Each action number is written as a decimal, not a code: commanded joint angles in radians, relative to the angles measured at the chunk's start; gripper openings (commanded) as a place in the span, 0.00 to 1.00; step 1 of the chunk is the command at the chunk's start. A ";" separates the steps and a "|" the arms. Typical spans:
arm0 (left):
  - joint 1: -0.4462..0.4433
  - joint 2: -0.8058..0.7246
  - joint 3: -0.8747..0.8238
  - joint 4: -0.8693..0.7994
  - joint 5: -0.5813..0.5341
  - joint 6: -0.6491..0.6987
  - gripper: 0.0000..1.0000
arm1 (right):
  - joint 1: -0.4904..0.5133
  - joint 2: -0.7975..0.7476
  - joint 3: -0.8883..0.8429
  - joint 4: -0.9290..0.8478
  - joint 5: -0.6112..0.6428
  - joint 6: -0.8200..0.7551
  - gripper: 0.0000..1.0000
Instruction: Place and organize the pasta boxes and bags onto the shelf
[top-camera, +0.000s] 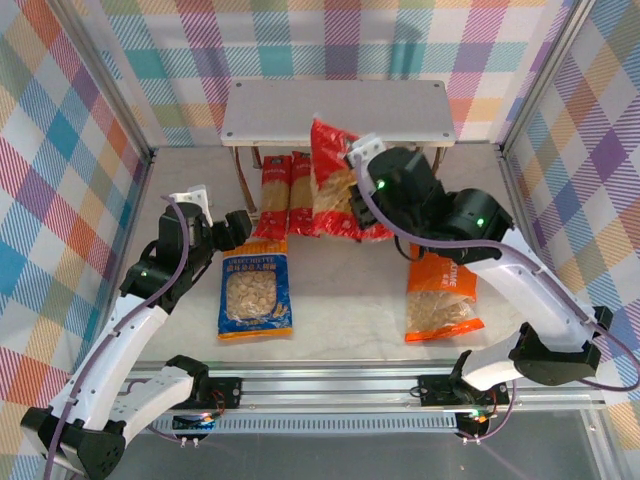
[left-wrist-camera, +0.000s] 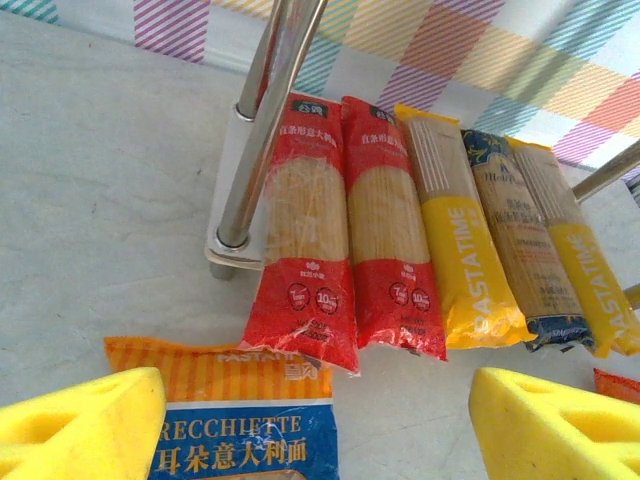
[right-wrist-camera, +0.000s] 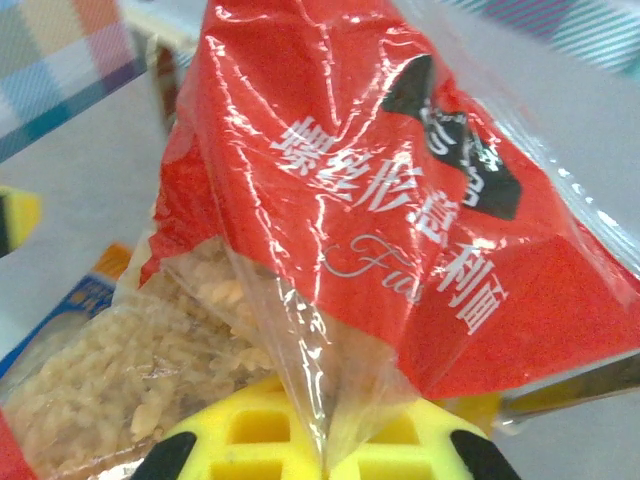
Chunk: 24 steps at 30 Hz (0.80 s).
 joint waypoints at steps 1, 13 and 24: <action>0.007 0.008 0.030 0.017 0.024 0.010 0.79 | -0.081 -0.008 0.081 0.202 0.079 -0.180 0.00; 0.007 0.041 0.032 0.028 0.029 0.009 0.79 | -0.363 0.213 0.300 0.368 0.022 -0.351 0.00; 0.007 0.057 0.016 0.036 0.027 0.016 0.79 | -0.500 0.472 0.585 0.317 -0.008 -0.359 0.00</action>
